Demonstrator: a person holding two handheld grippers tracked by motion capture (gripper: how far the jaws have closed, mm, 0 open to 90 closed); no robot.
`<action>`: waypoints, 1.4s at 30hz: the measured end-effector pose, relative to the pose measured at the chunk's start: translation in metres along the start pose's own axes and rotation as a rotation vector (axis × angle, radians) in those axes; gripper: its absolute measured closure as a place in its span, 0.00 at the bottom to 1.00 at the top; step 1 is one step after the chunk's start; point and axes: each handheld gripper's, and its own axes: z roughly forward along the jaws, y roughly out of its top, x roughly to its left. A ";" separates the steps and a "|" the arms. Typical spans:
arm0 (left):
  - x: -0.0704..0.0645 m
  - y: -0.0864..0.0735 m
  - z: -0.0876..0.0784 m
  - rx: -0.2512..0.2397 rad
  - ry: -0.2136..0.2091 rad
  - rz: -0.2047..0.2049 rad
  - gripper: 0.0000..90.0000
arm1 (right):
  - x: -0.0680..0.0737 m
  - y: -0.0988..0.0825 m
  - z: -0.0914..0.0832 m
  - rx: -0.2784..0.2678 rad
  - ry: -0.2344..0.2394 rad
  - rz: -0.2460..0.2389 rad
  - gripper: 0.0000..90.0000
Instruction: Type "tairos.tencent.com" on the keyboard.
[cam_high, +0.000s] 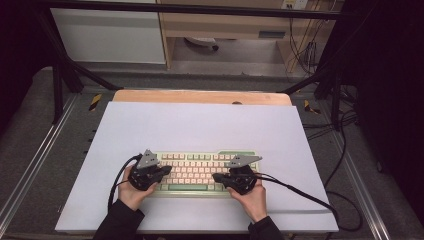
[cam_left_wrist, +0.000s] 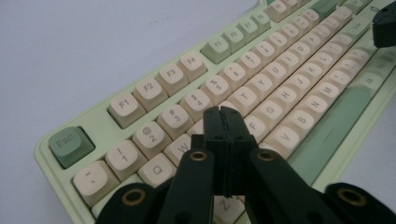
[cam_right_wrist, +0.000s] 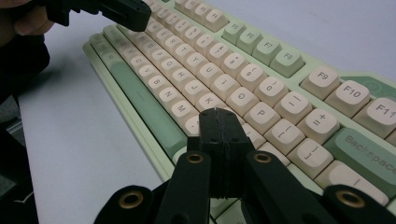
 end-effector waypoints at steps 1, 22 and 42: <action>0.000 -0.001 -0.001 -0.001 -0.003 -0.002 1.00 | 0.000 0.000 0.001 -0.002 0.002 0.000 1.00; 0.007 -0.019 -0.022 -0.012 -0.013 -0.048 1.00 | 0.014 0.009 0.019 0.011 0.030 -0.004 1.00; 0.011 -0.020 -0.024 -0.022 -0.016 -0.064 1.00 | 0.028 0.020 0.049 0.032 0.050 -0.016 1.00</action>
